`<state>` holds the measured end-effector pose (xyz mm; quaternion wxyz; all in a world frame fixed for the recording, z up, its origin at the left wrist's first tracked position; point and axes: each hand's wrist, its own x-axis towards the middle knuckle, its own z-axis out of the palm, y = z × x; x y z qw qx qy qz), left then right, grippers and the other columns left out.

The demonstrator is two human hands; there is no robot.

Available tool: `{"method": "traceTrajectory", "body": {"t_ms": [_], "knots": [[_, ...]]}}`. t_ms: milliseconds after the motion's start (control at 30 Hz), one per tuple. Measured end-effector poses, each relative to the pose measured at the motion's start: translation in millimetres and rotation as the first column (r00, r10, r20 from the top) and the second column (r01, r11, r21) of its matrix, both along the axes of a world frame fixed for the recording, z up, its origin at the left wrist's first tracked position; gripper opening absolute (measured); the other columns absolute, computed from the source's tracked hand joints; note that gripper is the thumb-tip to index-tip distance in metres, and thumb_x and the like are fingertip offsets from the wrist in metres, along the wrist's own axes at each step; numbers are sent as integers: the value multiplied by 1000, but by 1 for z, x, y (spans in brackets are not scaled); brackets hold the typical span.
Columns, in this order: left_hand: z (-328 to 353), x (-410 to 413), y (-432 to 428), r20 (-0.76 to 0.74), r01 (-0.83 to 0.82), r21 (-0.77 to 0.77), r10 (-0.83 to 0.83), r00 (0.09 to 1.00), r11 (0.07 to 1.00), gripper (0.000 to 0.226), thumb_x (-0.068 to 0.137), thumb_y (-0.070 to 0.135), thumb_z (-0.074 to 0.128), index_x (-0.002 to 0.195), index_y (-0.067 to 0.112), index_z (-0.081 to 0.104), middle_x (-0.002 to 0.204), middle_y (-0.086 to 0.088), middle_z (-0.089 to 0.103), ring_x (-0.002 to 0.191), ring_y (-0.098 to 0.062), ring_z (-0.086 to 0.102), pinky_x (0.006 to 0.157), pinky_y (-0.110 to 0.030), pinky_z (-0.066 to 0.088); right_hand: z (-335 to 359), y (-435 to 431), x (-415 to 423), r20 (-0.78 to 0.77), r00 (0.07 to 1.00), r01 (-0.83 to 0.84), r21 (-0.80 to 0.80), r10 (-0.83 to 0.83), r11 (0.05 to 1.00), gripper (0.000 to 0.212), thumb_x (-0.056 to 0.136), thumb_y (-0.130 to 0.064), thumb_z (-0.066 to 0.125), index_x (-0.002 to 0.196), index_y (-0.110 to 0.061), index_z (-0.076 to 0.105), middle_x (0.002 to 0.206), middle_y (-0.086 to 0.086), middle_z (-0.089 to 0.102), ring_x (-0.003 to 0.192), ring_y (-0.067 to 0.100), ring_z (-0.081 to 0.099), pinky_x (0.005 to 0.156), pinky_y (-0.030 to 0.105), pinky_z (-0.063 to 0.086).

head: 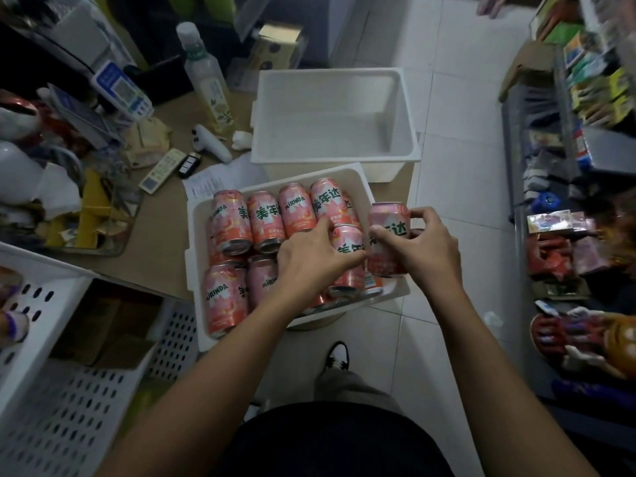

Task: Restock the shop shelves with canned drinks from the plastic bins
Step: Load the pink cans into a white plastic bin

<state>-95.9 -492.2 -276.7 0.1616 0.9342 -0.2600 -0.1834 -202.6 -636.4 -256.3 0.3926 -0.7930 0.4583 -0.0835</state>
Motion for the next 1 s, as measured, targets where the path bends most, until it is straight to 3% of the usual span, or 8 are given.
{"method": "traceTrajectory", "body": {"t_ms": [167,467,533,600,667,733,833,1000], "knots": [[-6,-14,-21,171,107,181,-138,976,978,87,78,83,48,137,19,37,109,-11,65,100,-32,61,90,-41,44,5,-10,-15,52,997,56,24,-58,998,57,72,-64,78,113,-36,50,92,-9,61,87,15,62,77,36,59],[-19,-13,-31,214,126,290,-193,958,949,90,79,89,40,128,14,45,114,-13,64,105,-32,59,90,-42,39,8,-18,-27,77,992,94,26,-96,995,64,73,-65,76,122,-32,51,99,-7,61,92,17,64,79,38,60],[-15,-9,-22,197,108,213,-151,969,971,86,82,88,35,127,16,47,112,-10,64,103,-31,60,91,-42,44,9,-16,-25,72,993,90,27,-92,996,65,74,-63,76,125,-31,51,100,-7,60,92,17,63,78,36,59],[-7,-4,-7,148,72,-3,-71,986,997,69,90,79,38,124,20,47,107,-3,64,97,-24,62,88,-42,51,10,-11,-19,79,994,78,40,-81,996,65,74,-65,76,123,-32,51,100,-7,61,92,16,64,77,35,59],[6,2,11,26,-7,-256,14,1000,967,43,97,61,46,118,24,52,101,4,65,89,-15,64,80,-41,57,11,-4,-12,88,994,60,66,-65,996,63,71,-68,76,119,-35,51,100,-8,63,91,15,66,77,36,60],[18,16,34,-151,-138,-411,82,985,901,20,102,44,50,111,27,57,96,8,66,86,-10,65,77,-38,58,12,9,0,105,994,26,99,-36,995,63,68,-70,76,116,-37,51,103,-8,65,92,14,67,80,39,61],[26,44,72,-334,-338,-507,181,925,793,12,99,33,51,95,35,62,89,5,67,83,-14,65,80,-41,57,12,35,21,107,994,-46,115,34,992,68,67,-73,76,118,-35,54,108,-7,69,94,15,68,83,42,61],[22,71,127,-443,-545,-515,338,830,662,11,89,29,57,86,29,68,71,6,67,70,-15,62,73,-36,49,6,91,56,14,974,-227,90,227,970,85,62,-82,66,126,-27,56,116,-2,67,102,20,66,88,44,57]]}}
